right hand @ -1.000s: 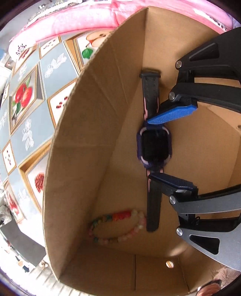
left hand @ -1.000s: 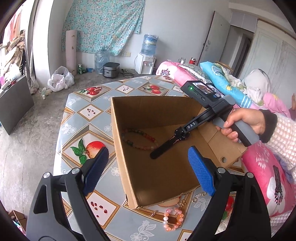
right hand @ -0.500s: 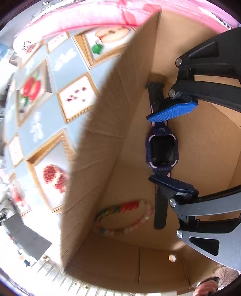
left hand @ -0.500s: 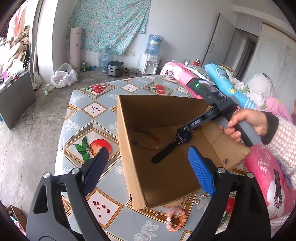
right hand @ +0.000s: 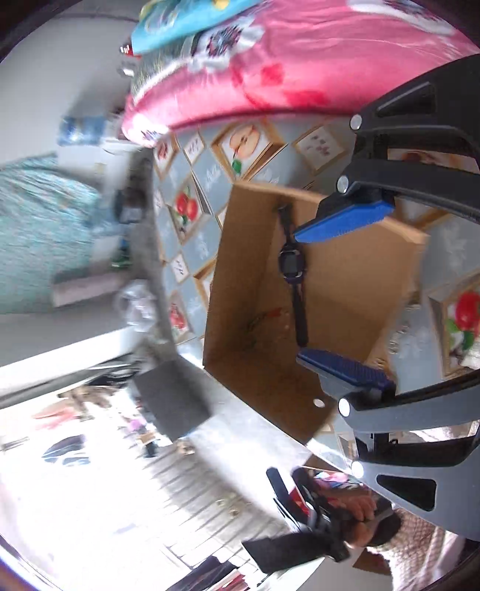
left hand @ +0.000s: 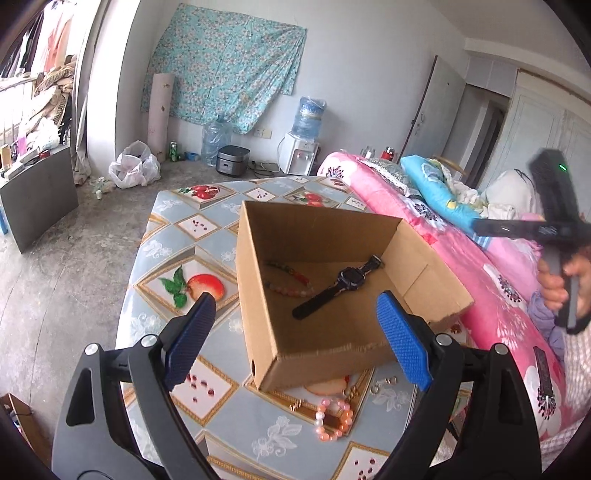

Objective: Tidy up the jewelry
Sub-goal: 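Move the left gripper toward the pink bead bracelet on the table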

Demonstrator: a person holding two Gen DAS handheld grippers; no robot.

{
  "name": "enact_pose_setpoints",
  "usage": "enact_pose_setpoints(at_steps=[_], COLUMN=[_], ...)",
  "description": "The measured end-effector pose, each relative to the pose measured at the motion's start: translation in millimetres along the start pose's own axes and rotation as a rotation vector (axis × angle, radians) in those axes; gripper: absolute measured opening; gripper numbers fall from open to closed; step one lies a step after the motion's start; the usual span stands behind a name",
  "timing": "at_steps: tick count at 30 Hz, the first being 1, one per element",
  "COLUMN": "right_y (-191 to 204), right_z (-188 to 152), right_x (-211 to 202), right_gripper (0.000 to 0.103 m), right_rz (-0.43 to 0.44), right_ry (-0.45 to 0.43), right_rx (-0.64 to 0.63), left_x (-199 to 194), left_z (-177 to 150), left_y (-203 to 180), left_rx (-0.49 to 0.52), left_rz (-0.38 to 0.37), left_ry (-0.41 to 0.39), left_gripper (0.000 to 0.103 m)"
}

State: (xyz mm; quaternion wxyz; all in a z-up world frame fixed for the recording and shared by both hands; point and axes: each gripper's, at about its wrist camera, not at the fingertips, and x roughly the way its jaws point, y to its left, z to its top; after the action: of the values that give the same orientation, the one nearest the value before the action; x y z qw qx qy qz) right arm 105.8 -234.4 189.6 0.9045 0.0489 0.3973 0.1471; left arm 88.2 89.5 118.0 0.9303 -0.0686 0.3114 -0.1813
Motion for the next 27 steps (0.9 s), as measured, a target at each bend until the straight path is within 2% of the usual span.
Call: enact_pose_setpoints(at_steps=[2, 4, 7, 12, 15, 19, 22, 27], right_y=[5, 1, -3, 5, 13, 23, 32, 36], right_z=[-34, -64, -114, -168, -183, -190, -190, -191], right_x=[-17, -11, 17, 63, 88, 109, 115, 120], right_gripper=[0.068, 0.074, 0.076, 0.076, 0.076, 0.077, 0.085, 0.096], right_rz=[-0.030, -0.056, -0.101, -0.170, -0.179, -0.222, -0.264, -0.267], right_ry=[-0.040, -0.049, 0.013, 0.089, 0.117, 0.147, 0.142, 0.139], right_rx=[-0.004, 0.008, 0.069, 0.110, 0.111, 0.080, 0.026, 0.019], left_x=[-7, -11, -9, 20, 40, 54, 62, 62], left_z=[-13, -26, -53, -104, -125, -135, -139, -140], left_y=[-3, -6, -10, -14, -18, -25, -26, -22], left_rx=[0.015, 0.033, 0.051, 0.028, 0.035, 0.076, 0.102, 0.103], left_rz=[0.009, 0.032, 0.079, 0.171, 0.226, 0.267, 0.292, 0.285], left_ry=[0.009, 0.025, 0.089, 0.231, 0.294, 0.321, 0.338, 0.318], left_gripper=[0.086, 0.088, 0.088, 0.088, 0.088, 0.088, 0.089, 0.096])
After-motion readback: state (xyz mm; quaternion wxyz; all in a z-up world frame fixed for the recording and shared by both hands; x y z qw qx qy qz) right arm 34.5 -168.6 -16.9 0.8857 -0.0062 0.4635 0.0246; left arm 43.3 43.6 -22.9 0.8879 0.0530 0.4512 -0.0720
